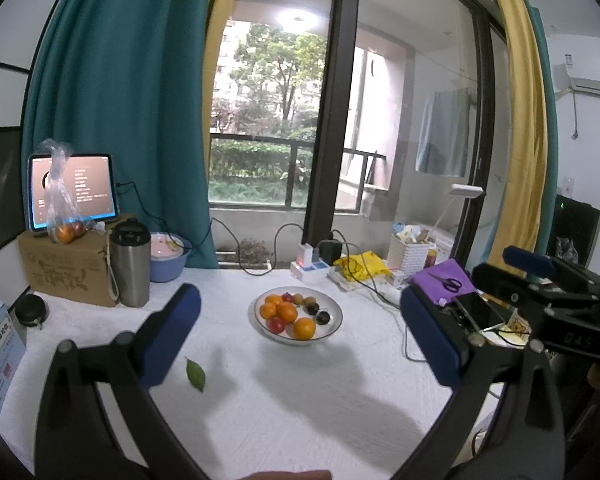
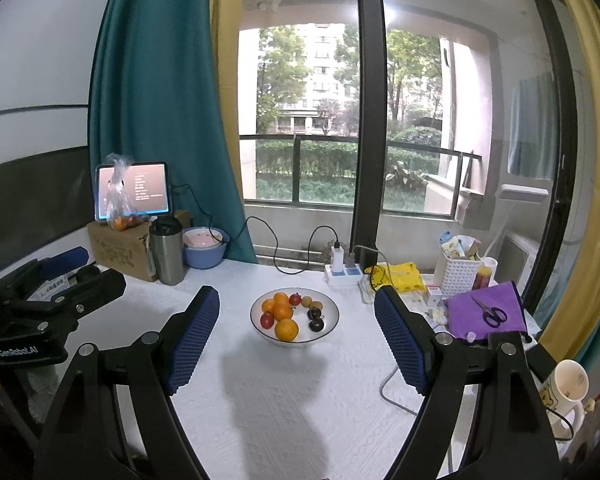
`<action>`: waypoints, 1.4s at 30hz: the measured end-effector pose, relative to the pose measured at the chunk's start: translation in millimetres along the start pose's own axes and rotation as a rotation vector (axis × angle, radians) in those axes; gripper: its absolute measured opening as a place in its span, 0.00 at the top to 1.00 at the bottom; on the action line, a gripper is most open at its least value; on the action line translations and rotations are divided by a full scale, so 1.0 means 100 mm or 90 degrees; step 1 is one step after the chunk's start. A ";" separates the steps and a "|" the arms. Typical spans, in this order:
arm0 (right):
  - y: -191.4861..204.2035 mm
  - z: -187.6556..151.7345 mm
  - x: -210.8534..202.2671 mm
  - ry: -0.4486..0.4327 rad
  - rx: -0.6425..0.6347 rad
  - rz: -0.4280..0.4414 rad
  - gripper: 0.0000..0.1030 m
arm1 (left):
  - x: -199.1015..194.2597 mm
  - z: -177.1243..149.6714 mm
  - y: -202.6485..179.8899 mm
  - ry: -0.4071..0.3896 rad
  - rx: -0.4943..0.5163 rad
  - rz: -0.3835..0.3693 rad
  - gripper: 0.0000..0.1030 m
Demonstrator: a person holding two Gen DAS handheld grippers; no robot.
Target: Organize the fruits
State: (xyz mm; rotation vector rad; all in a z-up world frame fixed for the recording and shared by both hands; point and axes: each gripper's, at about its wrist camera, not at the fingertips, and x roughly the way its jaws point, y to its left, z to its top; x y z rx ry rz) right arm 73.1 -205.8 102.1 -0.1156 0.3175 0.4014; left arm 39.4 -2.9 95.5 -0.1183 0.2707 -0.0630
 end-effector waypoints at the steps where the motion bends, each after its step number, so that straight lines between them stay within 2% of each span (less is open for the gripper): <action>1: 0.00 0.00 0.00 0.000 0.001 -0.001 0.20 | 0.00 0.00 0.00 -0.003 0.002 0.003 0.02; 4: 0.00 0.00 0.01 0.001 0.002 -0.002 0.20 | -0.02 0.00 -0.02 -0.018 0.005 0.016 0.02; 16: -0.01 0.00 0.02 0.001 0.008 0.000 0.20 | -0.07 0.03 0.03 -0.031 -0.013 0.000 0.02; 42: 0.02 -0.01 0.07 0.011 0.004 -0.001 0.20 | 0.00 -0.05 0.02 -0.019 -0.014 -0.007 0.02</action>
